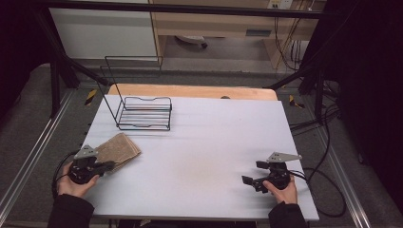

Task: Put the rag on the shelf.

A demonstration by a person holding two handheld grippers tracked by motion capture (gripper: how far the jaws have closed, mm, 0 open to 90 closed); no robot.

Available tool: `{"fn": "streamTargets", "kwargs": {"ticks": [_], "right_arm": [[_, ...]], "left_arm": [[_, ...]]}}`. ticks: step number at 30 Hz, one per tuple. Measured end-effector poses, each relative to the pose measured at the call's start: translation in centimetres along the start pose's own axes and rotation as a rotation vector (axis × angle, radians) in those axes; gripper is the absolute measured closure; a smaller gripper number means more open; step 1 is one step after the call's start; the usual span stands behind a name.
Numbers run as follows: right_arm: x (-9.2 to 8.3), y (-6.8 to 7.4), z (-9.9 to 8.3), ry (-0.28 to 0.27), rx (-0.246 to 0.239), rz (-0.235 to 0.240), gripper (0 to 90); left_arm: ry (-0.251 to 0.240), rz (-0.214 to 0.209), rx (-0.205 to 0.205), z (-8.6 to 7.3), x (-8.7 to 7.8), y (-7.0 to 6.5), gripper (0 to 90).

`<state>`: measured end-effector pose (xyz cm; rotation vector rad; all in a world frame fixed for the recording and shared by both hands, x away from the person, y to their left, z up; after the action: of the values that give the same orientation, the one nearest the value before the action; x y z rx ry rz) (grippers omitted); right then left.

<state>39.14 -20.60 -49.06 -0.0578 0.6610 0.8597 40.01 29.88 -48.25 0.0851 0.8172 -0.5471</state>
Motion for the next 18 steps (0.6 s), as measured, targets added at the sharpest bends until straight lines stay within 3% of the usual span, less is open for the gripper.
{"fn": "streamTargets", "kwargs": {"ticks": [5,9,14,16,17,18], "right_arm": [[0.0,0.1,0.0,0.004,0.000,0.002,3.1],[0.2,0.2,0.0,0.010,-0.012,0.000,3.1],[0.5,0.5,0.1,0.012,-0.017,0.006,3.1],[0.6,0.5,0.1,0.012,-0.017,0.007,3.1],[0.6,0.5,0.1,0.012,-0.017,0.007,3.1],[0.6,0.6,0.2,0.014,-0.022,0.001,3.0]], "left_arm": [[0.024,0.010,0.025,-0.6,-0.3,-0.6,86.0],[0.040,0.001,0.010,-1.3,-0.9,-0.3,86.1],[-0.006,-0.025,-0.026,-1.4,-1.2,-0.1,83.6],[-0.023,-0.032,-0.037,-1.2,-1.1,-0.2,71.5],[-0.031,-0.037,-0.045,-1.0,-1.1,-0.2,71.5],[-0.041,-0.040,-0.052,-0.9,-1.1,-0.2,64.8]]}}
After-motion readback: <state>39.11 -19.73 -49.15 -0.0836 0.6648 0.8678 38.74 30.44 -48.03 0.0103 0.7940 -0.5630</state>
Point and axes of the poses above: each handheld gripper's, and its own axes: x roughly forward along the jaws, z roughly out of its top, y roughly to its left, the point moved 8 cm from there along x, roughly forward along the jaws, and after that the axes turned 5 degrees about -x, right-handed, at the moved point
